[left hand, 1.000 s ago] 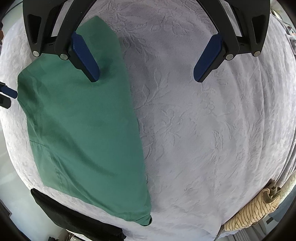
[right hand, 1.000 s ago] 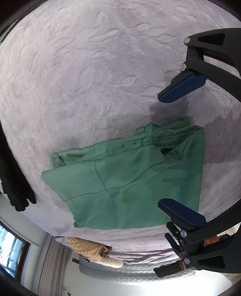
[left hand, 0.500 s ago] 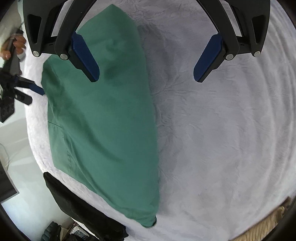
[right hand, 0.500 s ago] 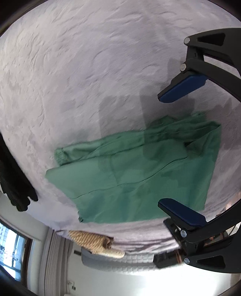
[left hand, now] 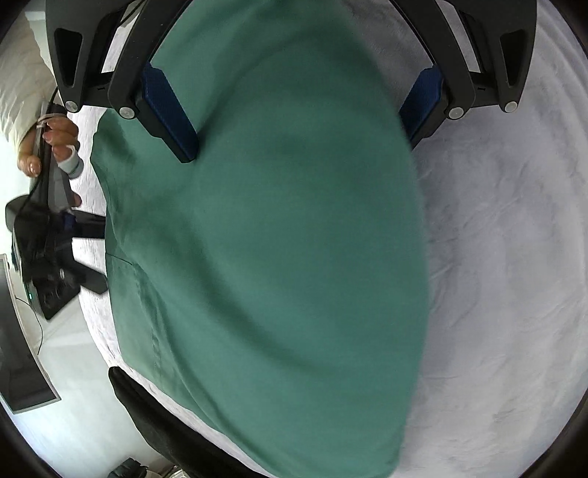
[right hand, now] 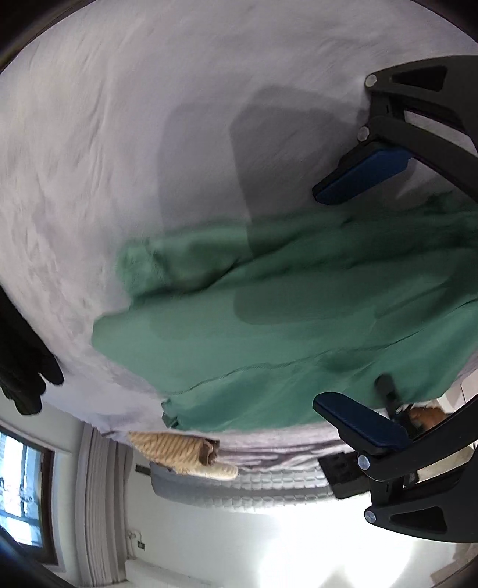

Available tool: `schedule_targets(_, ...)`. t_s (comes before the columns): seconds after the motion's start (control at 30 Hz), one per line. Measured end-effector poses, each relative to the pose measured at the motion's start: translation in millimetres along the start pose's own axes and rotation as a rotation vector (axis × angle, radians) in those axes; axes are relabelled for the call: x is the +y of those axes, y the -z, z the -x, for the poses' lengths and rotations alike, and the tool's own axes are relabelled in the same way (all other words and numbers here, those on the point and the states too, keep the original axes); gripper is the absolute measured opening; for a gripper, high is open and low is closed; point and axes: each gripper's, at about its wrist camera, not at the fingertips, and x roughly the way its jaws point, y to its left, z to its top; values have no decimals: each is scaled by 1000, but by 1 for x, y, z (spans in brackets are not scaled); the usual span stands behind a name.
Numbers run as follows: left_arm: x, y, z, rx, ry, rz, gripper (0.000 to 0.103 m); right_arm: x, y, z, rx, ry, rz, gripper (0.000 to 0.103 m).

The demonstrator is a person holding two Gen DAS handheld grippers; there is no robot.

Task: Fold large clothes
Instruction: 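Grasp the jacket edge with the left tool while the right tool grasps it too, then lift the folded jacket with both tools and lay it back down straightened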

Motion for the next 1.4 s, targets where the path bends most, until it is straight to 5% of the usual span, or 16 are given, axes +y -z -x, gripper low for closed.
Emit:
schedule_targets(0.2,2,-1,0,1,6,6,102,2,-14,-18,-23,-26,-47,102)
schedule_targets(0.27,-4,-3,0,-5,1,-5,92,1,-16,-18,-28,-23,-71,100)
schedule_targets(0.4,-5,1,11,-33,-21,-35,65,-4,-14,-16,-34,26,-92,37)
schedule_targets(0.5,-1,5,29,-55,-1,-50,48,1,-9,-8,-64,-32,-89,22)
schedule_targets(0.73,-2,20,80,-103,68,-92,42,31,9,14,-105,-193,-94,19)
schedule_targets(0.93,13,51,128,-115,97,-125,42,66,42,28,-108,-219,-53,19)
schedule_targets(1.4,114,188,220,-22,59,-126,42,117,183,-34,-55,-262,-135,19)
